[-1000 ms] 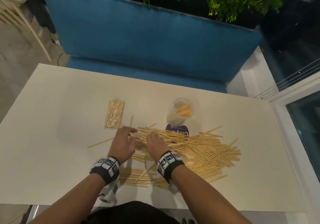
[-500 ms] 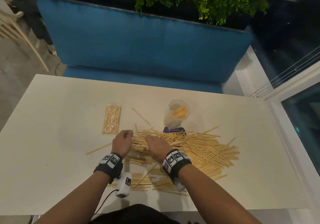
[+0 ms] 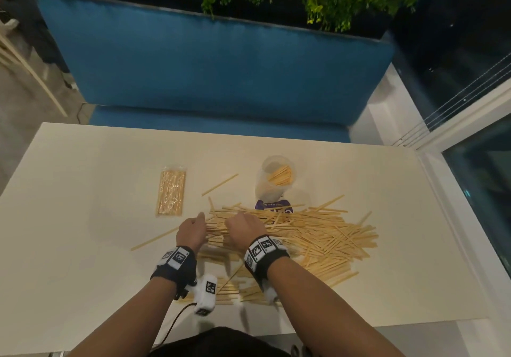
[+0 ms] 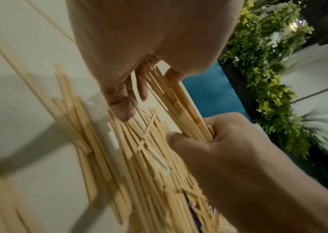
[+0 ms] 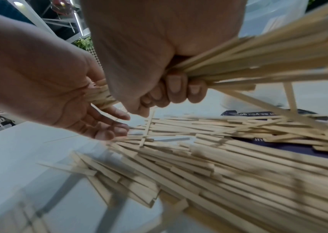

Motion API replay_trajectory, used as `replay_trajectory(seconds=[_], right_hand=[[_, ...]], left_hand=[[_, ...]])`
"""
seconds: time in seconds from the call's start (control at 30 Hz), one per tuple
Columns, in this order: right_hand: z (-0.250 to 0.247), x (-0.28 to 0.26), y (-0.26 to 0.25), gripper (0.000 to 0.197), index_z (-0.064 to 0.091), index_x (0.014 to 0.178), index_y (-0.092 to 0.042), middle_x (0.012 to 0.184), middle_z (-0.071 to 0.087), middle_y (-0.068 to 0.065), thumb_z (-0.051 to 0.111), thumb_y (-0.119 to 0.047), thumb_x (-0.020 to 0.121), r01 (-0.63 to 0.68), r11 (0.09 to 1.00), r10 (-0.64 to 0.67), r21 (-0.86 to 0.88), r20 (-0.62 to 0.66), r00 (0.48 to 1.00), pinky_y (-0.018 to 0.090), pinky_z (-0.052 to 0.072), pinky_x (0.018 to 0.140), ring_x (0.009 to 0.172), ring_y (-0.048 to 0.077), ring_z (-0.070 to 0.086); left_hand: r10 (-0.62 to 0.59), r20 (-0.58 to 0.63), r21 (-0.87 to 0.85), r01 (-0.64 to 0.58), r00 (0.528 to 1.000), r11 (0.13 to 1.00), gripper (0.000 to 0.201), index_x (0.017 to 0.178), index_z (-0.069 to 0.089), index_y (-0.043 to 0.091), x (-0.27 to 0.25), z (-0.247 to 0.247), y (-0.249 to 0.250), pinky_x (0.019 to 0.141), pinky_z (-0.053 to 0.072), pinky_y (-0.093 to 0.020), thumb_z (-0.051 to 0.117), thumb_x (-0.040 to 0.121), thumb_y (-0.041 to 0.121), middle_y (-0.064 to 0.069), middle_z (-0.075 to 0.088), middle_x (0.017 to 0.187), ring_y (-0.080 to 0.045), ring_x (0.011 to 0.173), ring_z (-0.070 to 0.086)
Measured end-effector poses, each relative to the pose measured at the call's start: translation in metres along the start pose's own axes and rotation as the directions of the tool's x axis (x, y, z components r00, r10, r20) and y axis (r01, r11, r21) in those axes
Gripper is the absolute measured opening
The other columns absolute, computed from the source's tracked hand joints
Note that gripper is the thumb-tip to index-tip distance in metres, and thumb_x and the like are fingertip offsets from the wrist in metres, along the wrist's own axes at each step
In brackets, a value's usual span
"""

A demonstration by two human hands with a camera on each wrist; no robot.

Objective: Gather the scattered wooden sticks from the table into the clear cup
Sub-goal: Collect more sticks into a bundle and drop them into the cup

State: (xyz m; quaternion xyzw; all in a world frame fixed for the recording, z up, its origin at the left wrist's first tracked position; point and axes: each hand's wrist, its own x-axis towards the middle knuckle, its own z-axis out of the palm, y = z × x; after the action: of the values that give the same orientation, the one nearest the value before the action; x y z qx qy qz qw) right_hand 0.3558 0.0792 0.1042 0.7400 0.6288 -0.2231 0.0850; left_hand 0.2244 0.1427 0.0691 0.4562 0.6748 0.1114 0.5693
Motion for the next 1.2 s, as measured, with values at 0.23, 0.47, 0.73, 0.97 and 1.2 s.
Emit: replay_trajectory(seconds=[0.23, 0.47, 0.73, 0.97, 1.2], right_hand=[[-0.004, 0.008, -0.005, 0.019, 0.072, 0.103, -0.008, 0.102, 0.069, 0.015, 0.063, -0.023, 0.094, 0.003, 1.000, -0.003, -0.025, -0.002, 1.000, 0.040, 0.054, 0.080, 0.095, 0.033, 0.068], [-0.006, 0.009, -0.005, 0.024, 0.071, 0.115, -0.010, 0.106, 0.070, 0.014, 0.059, -0.020, 0.096, 0.021, 0.999, -0.021, -0.032, 0.001, 1.000, 0.040, 0.053, 0.083, 0.100, 0.032, 0.068], [-0.012, 0.008, -0.010, 0.032, 0.066, 0.129, -0.019, 0.107, 0.072, 0.013, 0.059, -0.018, 0.097, 0.052, 0.996, -0.050, 0.073, -0.030, 0.998, 0.041, 0.054, 0.087, 0.100, 0.031, 0.070], [-0.034, 0.001, 0.004, 0.011, 0.069, 0.085, -0.020, 0.079, 0.069, 0.010, 0.061, -0.026, 0.090, 0.061, 0.903, 0.021, 0.425, -0.184, 0.983, 0.036, 0.054, 0.067, 0.074, 0.029, 0.066], [-0.086, -0.022, 0.023, 0.049, 0.044, 0.056, -0.024, 0.053, 0.035, -0.002, 0.069, -0.038, 0.095, 0.245, 0.370, 0.453, 0.896, -0.405, 0.794, 0.032, 0.031, 0.048, 0.050, 0.018, 0.033]], left_hand=[[-0.067, 0.093, -0.193, 0.084, 0.993, 0.978, 0.044, 0.080, 0.077, 0.021, 0.003, 0.004, 0.006, 0.102, 0.050, -0.052, 0.039, 0.092, 0.040, 0.003, 0.079, 0.081, -0.032, 0.100, 0.069], [-0.021, 0.116, -0.200, 0.044, 0.993, 0.979, 0.055, 0.081, 0.080, 0.026, 0.013, 0.013, -0.004, 0.103, 0.049, -0.054, 0.034, 0.088, 0.054, 0.000, 0.078, 0.099, -0.030, 0.102, 0.069], [-0.050, 0.115, -0.275, 0.080, 0.992, 0.958, 0.061, 0.090, 0.075, 0.021, -0.007, 0.016, 0.012, 0.103, 0.049, -0.054, 0.030, 0.091, 0.062, -0.010, 0.076, 0.107, -0.032, 0.103, 0.068], [0.024, 0.226, -0.589, 0.116, 0.974, 0.800, 0.065, 0.125, 0.058, 0.002, -0.017, -0.004, 0.016, 0.101, 0.049, -0.049, 0.027, 0.105, 0.056, -0.021, 0.069, 0.115, -0.035, 0.109, 0.065], [0.144, 0.465, -0.286, -0.006, 0.873, 0.958, 0.064, 0.125, 0.066, 0.015, -0.036, 0.033, 0.027, 0.097, 0.055, -0.050, 0.036, 0.080, -0.019, -0.005, 0.065, 0.133, -0.024, 0.122, 0.060]])
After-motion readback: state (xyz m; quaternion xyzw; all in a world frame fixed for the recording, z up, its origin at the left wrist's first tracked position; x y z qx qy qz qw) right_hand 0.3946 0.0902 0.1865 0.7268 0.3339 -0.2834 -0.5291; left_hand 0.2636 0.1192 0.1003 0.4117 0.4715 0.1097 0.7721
